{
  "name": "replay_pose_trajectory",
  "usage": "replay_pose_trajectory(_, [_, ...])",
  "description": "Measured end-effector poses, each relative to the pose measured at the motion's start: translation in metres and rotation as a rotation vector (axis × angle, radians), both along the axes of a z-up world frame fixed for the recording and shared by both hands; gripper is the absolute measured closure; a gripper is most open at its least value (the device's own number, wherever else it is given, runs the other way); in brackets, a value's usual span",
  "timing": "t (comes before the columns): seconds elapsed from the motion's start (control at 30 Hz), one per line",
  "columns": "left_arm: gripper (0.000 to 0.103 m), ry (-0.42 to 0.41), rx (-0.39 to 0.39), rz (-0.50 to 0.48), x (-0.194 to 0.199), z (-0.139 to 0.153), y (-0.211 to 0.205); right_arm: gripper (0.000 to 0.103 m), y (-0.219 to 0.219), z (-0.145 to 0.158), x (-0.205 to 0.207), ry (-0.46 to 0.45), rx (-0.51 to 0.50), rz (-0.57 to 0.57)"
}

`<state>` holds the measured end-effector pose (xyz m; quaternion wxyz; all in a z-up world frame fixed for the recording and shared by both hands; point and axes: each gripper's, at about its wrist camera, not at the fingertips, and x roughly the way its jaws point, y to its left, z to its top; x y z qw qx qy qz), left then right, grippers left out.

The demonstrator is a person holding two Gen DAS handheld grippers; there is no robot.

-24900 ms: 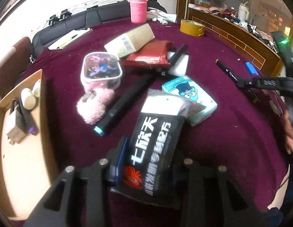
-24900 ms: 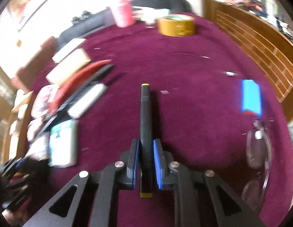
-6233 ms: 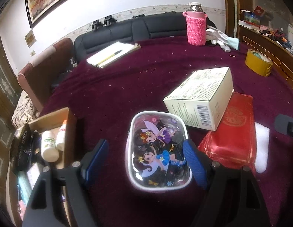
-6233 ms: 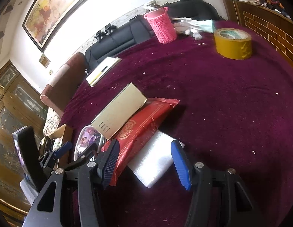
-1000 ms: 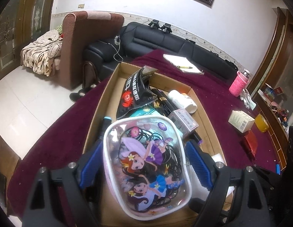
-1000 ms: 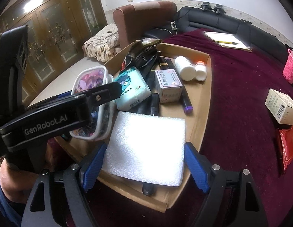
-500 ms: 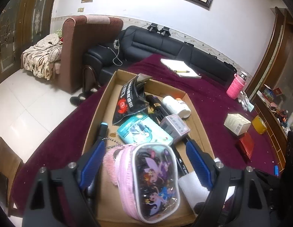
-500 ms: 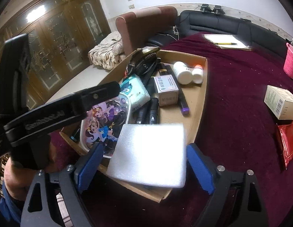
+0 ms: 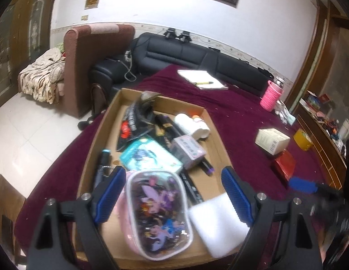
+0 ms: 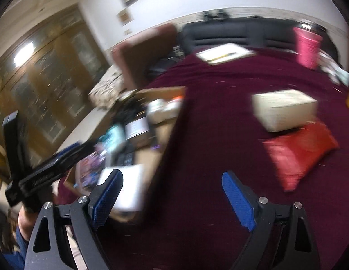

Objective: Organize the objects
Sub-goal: 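Grasp the red foil packet with left tool while right tool grasps the cream medicine box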

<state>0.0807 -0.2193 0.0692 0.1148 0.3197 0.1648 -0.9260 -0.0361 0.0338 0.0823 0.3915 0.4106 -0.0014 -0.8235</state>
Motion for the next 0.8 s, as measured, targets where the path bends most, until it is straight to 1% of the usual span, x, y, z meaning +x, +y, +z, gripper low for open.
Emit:
replay_pose_trajectory(0.03, [0.017,-0.003,-0.011,-0.013,-0.003,0.001,0.006,0.010,0.022,0.002,-0.016,-0.006,-0.002,-0.067])
replay_pose_trajectory(0.07, [0.017,-0.005,-0.015,-0.027,-0.005,0.003,0.010,0.010,0.034,0.004,-0.024,-0.007,0.002,-0.111])
replay_pose_trajectory(0.13, [0.017,-0.010,-0.018,-0.081,-0.012,0.005,0.027,0.009,0.072,0.005,-0.052,-0.001,0.019,-0.253])
replay_pose_trajectory(0.17, [0.017,-0.013,-0.022,-0.107,-0.017,0.006,0.036,0.009,0.087,0.004,-0.062,0.010,0.032,-0.304])
replay_pose_trajectory(0.23, [0.017,-0.021,-0.044,-0.181,-0.030,0.009,0.062,0.009,0.119,-0.006,-0.083,0.015,0.074,-0.413])
replay_pose_trajectory(0.27, [0.017,-0.025,-0.055,-0.213,-0.036,0.011,0.075,0.009,0.131,-0.012,-0.089,0.006,0.067,-0.441])
replay_pose_trajectory(0.3, [0.017,-0.032,-0.070,-0.266,-0.047,0.013,0.096,0.009,0.149,-0.022,-0.097,-0.028,0.031,-0.470])
replay_pose_trajectory(0.37, [0.017,-0.046,-0.083,-0.342,-0.062,0.014,0.123,0.010,0.168,-0.033,-0.106,-0.092,-0.014,-0.502])
replay_pose_trajectory(0.43, [0.017,-0.058,-0.103,-0.450,-0.084,0.014,0.161,0.010,0.185,-0.035,-0.114,-0.133,-0.060,-0.533])
replay_pose_trajectory(0.47, [0.017,-0.061,-0.125,-0.488,-0.094,0.014,0.176,0.010,0.188,-0.033,-0.113,-0.130,-0.068,-0.539])
replay_pose_trajectory(0.5, [0.017,-0.071,-0.171,-0.533,-0.109,0.012,0.199,0.010,0.192,-0.031,-0.114,-0.120,-0.073,-0.551])
replay_pose_trajectory(0.53, [0.017,-0.085,-0.196,-0.564,-0.120,0.009,0.212,0.010,0.196,-0.029,-0.113,-0.113,-0.077,-0.568])
replay_pose_trajectory(0.6, [0.017,-0.119,-0.239,-0.639,-0.145,0.000,0.243,0.010,0.202,-0.028,-0.114,-0.130,-0.099,-0.572])
replay_pose_trajectory(0.67, [0.017,-0.166,-0.255,-0.696,-0.166,-0.011,0.262,0.010,0.210,-0.026,-0.116,-0.145,-0.124,-0.571])
replay_pose_trajectory(0.7, [0.017,-0.199,-0.292,-0.710,-0.178,-0.019,0.274,0.010,0.209,-0.026,-0.114,-0.147,-0.130,-0.570])
replay_pose_trajectory(0.8, [0.017,-0.256,-0.375,-0.720,-0.199,-0.033,0.289,0.009,0.212,-0.024,-0.113,-0.151,-0.155,-0.575])
